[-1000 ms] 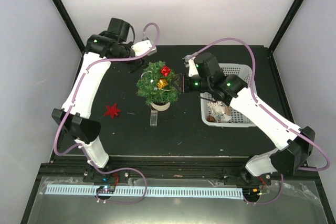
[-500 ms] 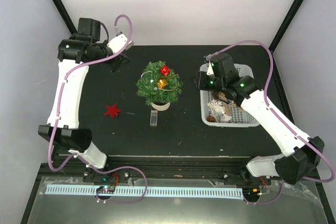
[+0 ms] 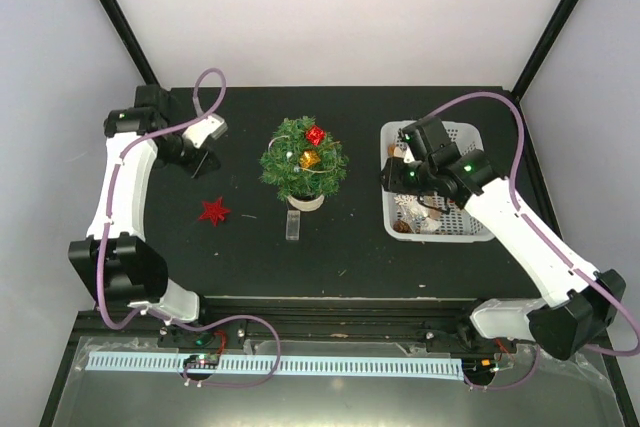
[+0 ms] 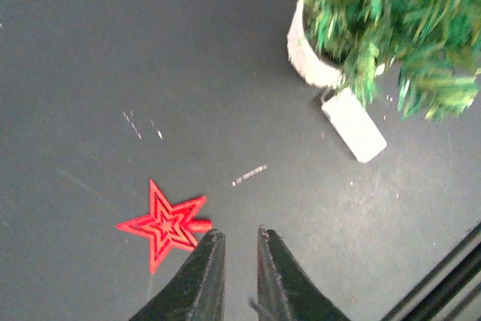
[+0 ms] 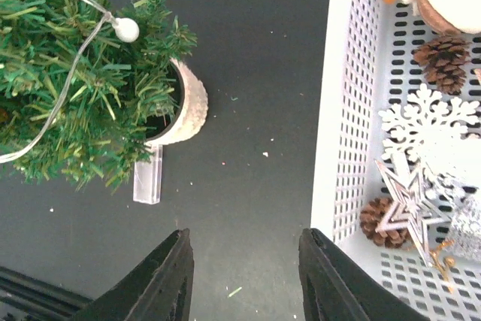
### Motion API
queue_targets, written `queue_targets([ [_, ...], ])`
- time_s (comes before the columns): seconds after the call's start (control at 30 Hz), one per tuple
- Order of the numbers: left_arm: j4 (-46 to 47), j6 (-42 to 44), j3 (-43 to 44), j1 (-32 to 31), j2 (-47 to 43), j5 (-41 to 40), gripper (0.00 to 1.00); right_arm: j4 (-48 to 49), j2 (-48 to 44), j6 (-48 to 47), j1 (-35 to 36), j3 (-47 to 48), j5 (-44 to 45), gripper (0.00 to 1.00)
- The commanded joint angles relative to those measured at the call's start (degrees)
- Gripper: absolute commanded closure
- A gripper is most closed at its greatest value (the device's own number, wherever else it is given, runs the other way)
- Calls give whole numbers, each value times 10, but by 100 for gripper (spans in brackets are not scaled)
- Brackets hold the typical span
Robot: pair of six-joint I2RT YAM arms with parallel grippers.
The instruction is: Decorate the small christmas tree
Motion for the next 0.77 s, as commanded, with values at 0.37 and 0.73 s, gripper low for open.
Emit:
queue_targets([
  [0.37,67,-37,-127,16,-42,-74,62,-94,-7,-61,-3,24,-90,55],
  [0.73,114,-44,-109,17,-13,35,59,-119,15,-95,-2,121,-18,26],
])
